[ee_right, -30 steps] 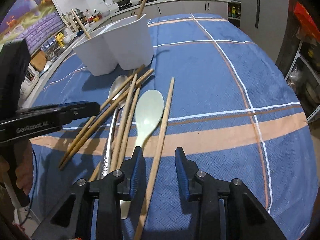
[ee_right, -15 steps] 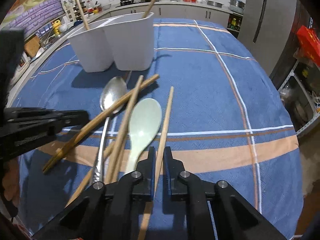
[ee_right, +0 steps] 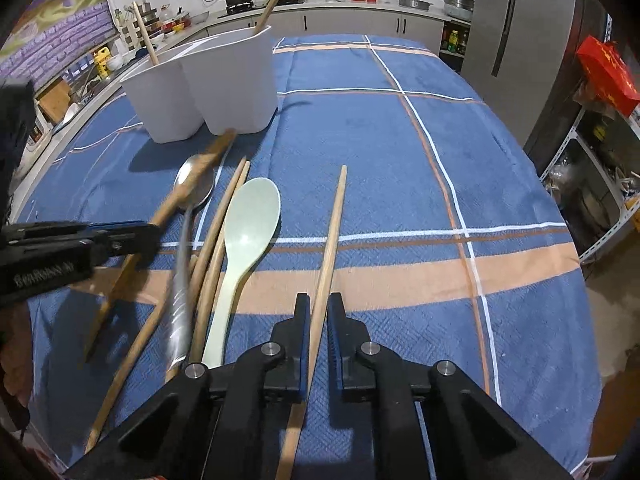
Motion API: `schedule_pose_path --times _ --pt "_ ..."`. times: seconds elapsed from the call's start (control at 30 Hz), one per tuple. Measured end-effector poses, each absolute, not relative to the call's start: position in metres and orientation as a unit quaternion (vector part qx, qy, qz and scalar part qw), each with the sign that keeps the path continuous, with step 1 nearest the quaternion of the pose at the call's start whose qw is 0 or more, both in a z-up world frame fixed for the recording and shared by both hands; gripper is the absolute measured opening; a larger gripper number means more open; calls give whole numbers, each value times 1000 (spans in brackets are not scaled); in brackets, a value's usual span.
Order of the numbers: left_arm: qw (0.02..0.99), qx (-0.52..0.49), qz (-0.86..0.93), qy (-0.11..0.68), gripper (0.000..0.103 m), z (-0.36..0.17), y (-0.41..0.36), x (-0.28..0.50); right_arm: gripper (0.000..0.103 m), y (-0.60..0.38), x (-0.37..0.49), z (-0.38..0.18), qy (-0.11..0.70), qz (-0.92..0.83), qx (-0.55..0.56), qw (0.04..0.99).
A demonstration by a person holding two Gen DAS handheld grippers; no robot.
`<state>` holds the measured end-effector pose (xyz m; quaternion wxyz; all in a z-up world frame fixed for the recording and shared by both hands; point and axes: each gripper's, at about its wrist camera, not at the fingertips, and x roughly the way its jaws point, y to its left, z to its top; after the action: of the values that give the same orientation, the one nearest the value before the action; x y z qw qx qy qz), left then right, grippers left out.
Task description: Organize utensils
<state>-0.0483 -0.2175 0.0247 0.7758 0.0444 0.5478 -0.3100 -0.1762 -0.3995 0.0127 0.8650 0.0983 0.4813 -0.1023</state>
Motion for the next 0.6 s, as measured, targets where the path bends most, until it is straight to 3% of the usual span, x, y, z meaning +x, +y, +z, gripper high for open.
schedule_pose_path --times 0.27,0.3,0.4,0.6 --pt "764 -97 -257 584 12 14 -118 -58 8 -416 -184 13 481 -106 125 861" --pt "765 -101 -254 584 12 14 -111 -60 8 -419 -186 12 481 -111 127 860" --pt "789 -88 -220 567 26 24 -93 -63 8 -429 -192 13 484 -142 116 856" --pt "810 -84 -192 548 26 31 -80 -64 10 -444 -202 15 486 -169 124 848"
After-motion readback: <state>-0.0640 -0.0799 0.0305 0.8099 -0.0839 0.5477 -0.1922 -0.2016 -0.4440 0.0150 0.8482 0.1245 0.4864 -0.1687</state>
